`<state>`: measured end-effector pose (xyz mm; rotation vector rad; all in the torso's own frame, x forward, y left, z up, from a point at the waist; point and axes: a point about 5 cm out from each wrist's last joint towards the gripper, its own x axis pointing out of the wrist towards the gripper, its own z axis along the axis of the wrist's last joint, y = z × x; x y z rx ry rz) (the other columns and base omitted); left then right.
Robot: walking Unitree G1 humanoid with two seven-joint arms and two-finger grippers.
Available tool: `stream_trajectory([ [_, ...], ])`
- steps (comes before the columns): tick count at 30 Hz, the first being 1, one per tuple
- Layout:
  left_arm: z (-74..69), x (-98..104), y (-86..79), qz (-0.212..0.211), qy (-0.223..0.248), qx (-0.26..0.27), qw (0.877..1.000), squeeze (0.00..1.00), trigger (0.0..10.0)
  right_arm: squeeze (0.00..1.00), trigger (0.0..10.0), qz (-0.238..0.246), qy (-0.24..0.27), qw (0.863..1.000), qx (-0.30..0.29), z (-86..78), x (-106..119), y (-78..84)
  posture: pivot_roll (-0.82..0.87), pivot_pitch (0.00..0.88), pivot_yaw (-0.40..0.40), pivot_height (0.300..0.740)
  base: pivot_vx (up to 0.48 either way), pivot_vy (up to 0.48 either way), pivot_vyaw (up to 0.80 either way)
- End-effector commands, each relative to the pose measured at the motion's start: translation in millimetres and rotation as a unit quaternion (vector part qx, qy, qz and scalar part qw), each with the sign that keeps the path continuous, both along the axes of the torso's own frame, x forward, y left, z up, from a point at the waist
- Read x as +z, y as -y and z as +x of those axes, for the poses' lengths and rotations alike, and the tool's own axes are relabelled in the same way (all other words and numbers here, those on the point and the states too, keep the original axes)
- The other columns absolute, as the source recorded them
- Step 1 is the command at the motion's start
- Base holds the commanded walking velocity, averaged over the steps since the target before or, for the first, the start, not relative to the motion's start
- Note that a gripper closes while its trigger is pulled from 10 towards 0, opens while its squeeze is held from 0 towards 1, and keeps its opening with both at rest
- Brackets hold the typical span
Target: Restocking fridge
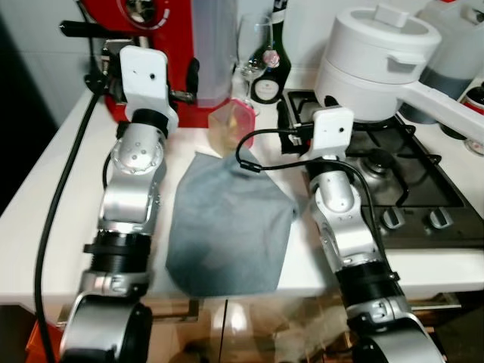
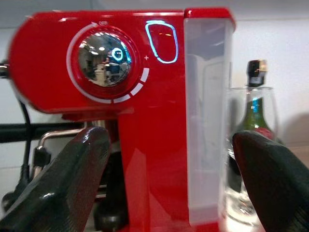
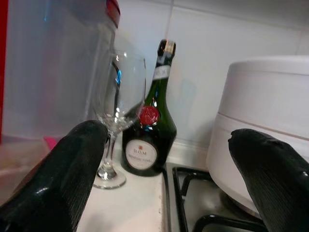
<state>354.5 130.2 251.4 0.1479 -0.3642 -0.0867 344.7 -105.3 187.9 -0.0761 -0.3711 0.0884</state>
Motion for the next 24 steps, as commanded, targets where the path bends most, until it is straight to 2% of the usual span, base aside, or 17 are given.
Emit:
stream_trajectory([
  [1,1.3,4.6,-5.4,0.008,-0.001,-0.004,1.000,0.00,10.0,0.00,10.0,0.006,0.001,1.000,0.003,-0.1,0.8,-1.9,-0.04,0.000,-0.035,0.740,0.000,0.000,0.00],
  [3,8.4,4.9,-8.9,0.011,-0.032,-0.032,0.999,0.00,10.0,0.00,10.0,0.011,0.001,1.000,0.001,-0.6,0.4,-1.9,-0.04,0.000,-0.031,0.740,0.000,0.000,0.00],
  [5,13.7,3.9,-12.9,0.029,-0.053,-0.037,0.997,0.00,10.0,0.00,10.0,0.012,0.001,1.000,0.002,-1.1,-0.3,-2.7,-0.04,0.000,-0.029,0.740,0.000,0.000,0.00],
  [7,24.7,4.3,-24.3,0.050,-0.080,-0.028,0.995,0.00,10.0,0.00,10.0,0.013,0.000,1.000,0.003,-2.1,-1.2,-3.7,-0.04,0.000,-0.024,0.740,0.000,0.000,0.00],
  [8,24.7,4.3,-24.3,0.050,-0.080,-0.028,0.995,0.00,10.0,0.00,10.0,0.013,0.000,1.000,0.003,-2.1,-1.2,-3.7,-0.04,0.000,-0.024,0.740,0.000,0.000,0.00],
  [13,43.3,16.8,-41.1,0.075,-0.100,-0.026,0.992,0.00,10.0,0.00,10.0,0.018,0.000,1.000,0.004,-4.9,-3.1,-4.9,-0.05,0.000,-0.005,0.740,0.000,0.000,0.00],
  [17,49.9,21.7,-42.4,0.081,-0.108,-0.044,0.990,0.00,10.0,0.00,10.0,0.023,0.005,1.000,-0.004,-8.3,-3.3,-2.5,-0.06,0.000,0.004,0.740,0.000,0.000,0.00],
  [20,55.1,28.7,-39.2,0.078,-0.105,-0.065,0.989,0.00,10.0,0.00,10.0,0.005,0.027,0.999,-0.030,-15.8,0.4,4.6,-0.08,0.000,0.011,0.740,0.000,0.000,0.00],
  [24,60.1,30.5,-31.6,0.065,-0.101,-0.088,0.989,0.00,10.0,0.00,10.0,-0.017,0.027,0.998,-0.054,-29.9,-5.2,15.4,-0.11,0.000,0.016,0.740,0.000,0.000,0.00],
])
